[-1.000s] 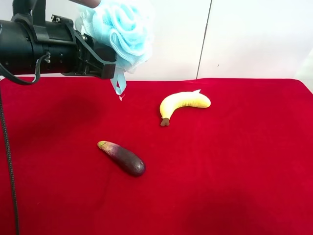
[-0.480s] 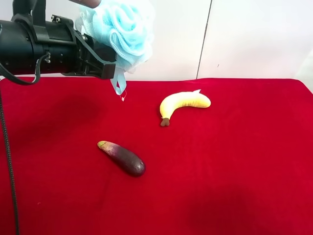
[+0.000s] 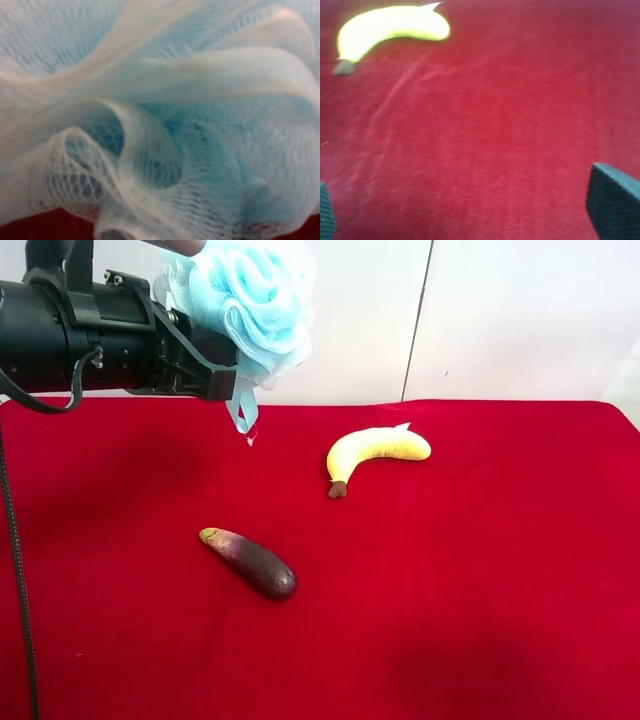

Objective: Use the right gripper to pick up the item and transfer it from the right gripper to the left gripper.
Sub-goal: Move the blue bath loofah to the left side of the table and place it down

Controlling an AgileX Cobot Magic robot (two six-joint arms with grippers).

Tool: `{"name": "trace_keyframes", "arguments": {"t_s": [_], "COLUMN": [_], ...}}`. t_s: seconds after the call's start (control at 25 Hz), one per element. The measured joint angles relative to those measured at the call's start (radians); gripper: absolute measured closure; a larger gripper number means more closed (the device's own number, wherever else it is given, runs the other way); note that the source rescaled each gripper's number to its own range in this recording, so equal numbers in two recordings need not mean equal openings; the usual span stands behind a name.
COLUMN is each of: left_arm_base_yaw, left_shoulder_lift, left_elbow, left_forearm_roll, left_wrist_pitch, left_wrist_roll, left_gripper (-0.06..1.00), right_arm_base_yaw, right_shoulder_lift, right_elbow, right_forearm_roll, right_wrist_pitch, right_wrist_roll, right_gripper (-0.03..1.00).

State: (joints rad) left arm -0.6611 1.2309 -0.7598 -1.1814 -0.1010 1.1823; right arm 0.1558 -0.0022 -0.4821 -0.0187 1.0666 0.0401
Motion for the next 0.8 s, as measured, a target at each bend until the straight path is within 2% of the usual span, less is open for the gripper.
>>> {"name": "trace_keyframes", "arguments": {"t_s": [0.16,0.36,0.8], "left_arm_base_yaw": [0.000,0.000,0.008], "left_shoulder_lift": [0.000,0.000,0.000], "left_elbow": [0.000,0.000,0.000], "left_forearm_roll": [0.000,0.000,0.000], "left_wrist_pitch": [0.000,0.002,0.078], "left_wrist_roll": [0.000,0.000,0.019], "left_gripper": [0.94,0.94,0.94], "right_arm_base_yaw": [-0.067,-0.072,-0.072], "right_shoulder_lift": [0.000,0.000,0.000], "right_elbow": [0.000,0.000,0.000], "right_forearm_roll": [0.000,0.000,0.000], "right_wrist_pitch": [0.000,0.000,0.000], "right_wrist_roll": [0.000,0.000,0.000], "right_gripper": [-0.03,-0.03,-0.03]}}
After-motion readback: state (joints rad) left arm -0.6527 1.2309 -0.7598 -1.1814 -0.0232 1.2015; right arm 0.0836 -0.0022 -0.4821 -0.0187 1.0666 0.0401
